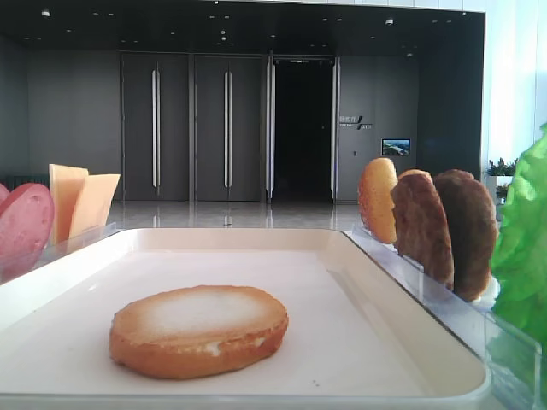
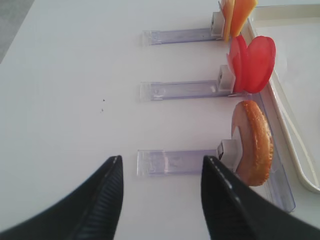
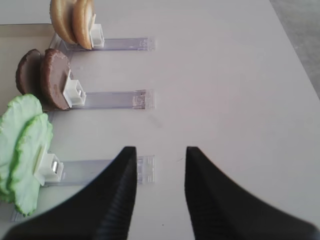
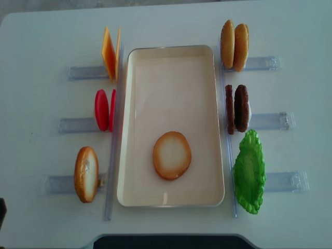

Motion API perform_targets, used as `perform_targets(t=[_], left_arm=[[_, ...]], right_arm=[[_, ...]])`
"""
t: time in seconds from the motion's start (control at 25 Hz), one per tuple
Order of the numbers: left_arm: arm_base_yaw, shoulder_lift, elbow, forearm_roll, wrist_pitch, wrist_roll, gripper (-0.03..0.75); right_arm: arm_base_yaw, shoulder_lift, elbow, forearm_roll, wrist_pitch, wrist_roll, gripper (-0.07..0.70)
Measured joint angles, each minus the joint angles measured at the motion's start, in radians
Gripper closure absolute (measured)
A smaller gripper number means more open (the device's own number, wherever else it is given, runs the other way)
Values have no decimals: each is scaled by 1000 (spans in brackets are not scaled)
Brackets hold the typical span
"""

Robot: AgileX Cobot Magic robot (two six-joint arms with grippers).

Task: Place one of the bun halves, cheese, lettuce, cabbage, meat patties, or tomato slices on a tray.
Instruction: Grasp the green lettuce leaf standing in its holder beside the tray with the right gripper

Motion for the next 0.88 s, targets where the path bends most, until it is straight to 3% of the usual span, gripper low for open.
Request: perform_targets(t=[0.4, 0.52, 0.72, 0.88], left_arm=[[0, 0, 0, 0, 0, 0, 387], [0, 0, 0, 0, 0, 0, 387], [0, 0, 0, 0, 0, 0, 387], [0, 0, 0, 0, 0, 0, 388]], right_arm=[[0, 0, 0, 1, 0, 0, 397], [0, 22, -23, 1, 26, 0, 397], [0, 269, -170, 1, 84, 15, 397], [0, 527, -282, 1, 85, 24, 397]])
